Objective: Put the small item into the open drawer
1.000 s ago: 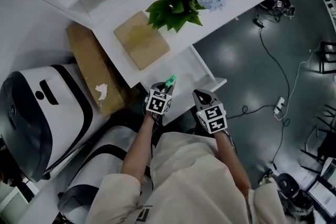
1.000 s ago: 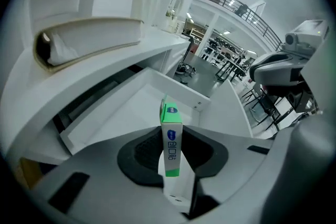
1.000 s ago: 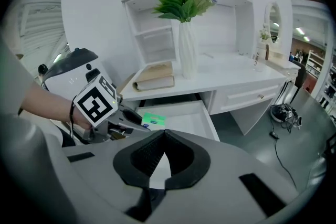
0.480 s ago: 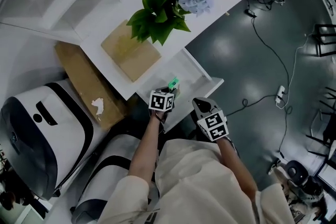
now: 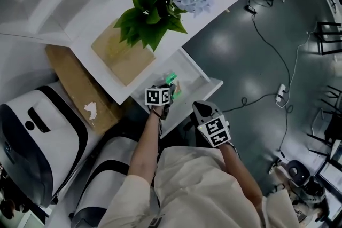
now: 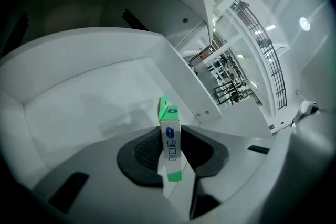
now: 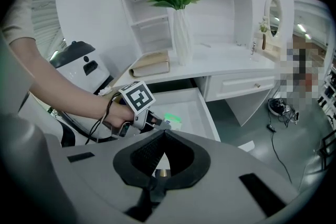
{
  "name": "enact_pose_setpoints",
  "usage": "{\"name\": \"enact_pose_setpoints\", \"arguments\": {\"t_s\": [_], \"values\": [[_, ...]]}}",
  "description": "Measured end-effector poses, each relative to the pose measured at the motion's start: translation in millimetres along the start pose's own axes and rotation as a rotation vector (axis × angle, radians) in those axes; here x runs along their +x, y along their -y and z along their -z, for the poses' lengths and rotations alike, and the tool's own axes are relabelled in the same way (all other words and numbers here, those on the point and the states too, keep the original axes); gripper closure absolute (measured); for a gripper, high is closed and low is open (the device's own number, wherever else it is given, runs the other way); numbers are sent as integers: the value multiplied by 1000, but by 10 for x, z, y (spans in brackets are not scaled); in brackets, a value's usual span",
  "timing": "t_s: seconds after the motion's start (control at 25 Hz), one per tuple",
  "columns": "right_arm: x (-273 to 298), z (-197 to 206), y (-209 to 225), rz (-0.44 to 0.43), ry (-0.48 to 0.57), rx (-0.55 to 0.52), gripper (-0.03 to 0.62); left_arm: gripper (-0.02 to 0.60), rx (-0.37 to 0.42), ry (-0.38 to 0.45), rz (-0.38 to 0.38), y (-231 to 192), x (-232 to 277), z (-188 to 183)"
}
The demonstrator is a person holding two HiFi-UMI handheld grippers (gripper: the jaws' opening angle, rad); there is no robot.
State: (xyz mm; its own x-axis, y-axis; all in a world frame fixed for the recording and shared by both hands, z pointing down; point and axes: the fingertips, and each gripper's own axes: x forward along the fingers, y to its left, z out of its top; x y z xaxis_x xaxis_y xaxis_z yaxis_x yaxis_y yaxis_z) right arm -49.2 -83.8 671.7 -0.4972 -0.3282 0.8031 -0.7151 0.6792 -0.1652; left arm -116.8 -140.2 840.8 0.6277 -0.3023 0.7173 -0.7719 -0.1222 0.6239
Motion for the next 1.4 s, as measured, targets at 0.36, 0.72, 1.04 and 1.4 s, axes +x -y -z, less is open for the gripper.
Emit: {"name": "enact_pose_setpoints", "arguments": {"t_s": [0.36,0.72,1.04,1.4], "values": [[23,99,-57,-15,-26,-45,571,449,17,13,-27,-129,37,-119],[24,-1,-43,-25,15,-5,571,419,53,-2,-100,-288,37,-184],[-13,-4,34,1,35,26,570,390,68,-10,-96,-291,-23,-180],[-55,40,70,17,57,45,571,390,128,-23,-113,-226,-183,-166]]}}
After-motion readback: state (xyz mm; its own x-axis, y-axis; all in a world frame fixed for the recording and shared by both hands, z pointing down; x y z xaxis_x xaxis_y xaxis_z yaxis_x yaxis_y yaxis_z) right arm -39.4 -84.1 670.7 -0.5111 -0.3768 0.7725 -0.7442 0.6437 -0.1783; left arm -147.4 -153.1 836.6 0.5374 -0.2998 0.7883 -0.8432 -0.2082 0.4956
